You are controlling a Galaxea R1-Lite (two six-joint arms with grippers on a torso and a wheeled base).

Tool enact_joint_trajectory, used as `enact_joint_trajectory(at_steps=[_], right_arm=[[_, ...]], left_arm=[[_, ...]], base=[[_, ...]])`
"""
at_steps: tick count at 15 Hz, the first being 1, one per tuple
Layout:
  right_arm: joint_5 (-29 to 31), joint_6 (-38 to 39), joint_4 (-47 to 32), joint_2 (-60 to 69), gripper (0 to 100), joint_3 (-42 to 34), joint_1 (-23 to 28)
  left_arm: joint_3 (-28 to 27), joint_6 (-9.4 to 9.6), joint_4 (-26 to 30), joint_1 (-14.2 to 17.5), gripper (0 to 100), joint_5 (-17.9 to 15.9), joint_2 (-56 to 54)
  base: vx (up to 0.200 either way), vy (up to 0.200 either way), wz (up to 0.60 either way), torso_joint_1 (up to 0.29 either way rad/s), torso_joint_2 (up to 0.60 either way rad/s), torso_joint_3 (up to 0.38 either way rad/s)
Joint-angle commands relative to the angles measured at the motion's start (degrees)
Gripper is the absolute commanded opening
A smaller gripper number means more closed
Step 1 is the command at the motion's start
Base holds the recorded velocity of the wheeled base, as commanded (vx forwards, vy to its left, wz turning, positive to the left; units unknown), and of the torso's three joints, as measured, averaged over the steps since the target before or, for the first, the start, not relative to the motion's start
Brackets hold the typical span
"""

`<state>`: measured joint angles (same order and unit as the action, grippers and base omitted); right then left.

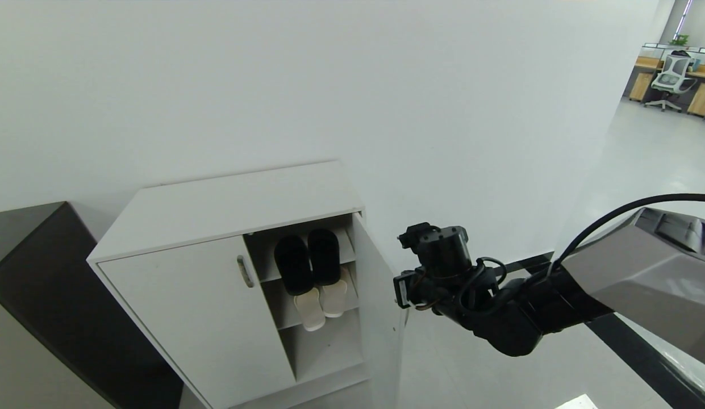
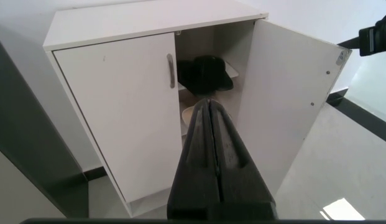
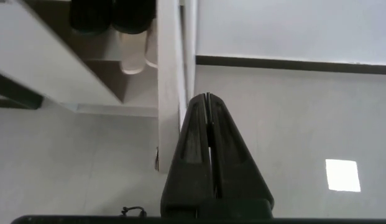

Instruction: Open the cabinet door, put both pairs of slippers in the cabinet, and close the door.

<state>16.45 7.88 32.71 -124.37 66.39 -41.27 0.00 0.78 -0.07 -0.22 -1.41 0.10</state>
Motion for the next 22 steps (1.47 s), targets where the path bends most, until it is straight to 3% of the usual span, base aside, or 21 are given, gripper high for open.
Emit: enact_joint_trajectory(at_steps=[1, 3, 6, 12, 20, 22], right_arm=[[-0.1, 0.1, 0.1, 0.8, 0, -0.6, -1.8], [-1.7, 0.3, 0.5, 1.6, 0, -2.1, -4.6], [-3.2, -1.1, 7.9, 2.1, 0, -5.8, -8.0], [-3.2, -2.6, 8.6, 7.0, 0, -6.8, -8.0], [-3.0, -3.5, 8.8, 6.4, 0, -8.0, -9.6], [-3.0, -3.6, 9.7, 6.4, 0, -8.2, -9.5]], left_arm=[[0.0, 0.01, 0.0, 0.0, 0, 0.0, 0.0], [0.0, 0.01, 0.0, 0.0, 0, 0.0, 0.0], [0.0, 0.01, 0.0, 0.0, 0, 0.0, 0.0], [0.0, 0.01, 0.0, 0.0, 0, 0.0, 0.0], [0.0, 0.01, 0.0, 0.0, 0, 0.0, 0.0], [0.0, 0.01, 0.0, 0.0, 0, 0.0, 0.0]], base=[[0.0, 0.0, 0.0, 0.0, 0.0, 0.0], [0.0, 0.0, 0.0, 0.0, 0.0, 0.0], [0.0, 0.0, 0.0, 0.0, 0.0, 0.0], [0.0, 0.0, 0.0, 0.0, 0.0, 0.0], [0.0, 0.0, 0.6, 0.002, 0.0, 0.002], [0.0, 0.0, 0.0, 0.0, 0.0, 0.0]])
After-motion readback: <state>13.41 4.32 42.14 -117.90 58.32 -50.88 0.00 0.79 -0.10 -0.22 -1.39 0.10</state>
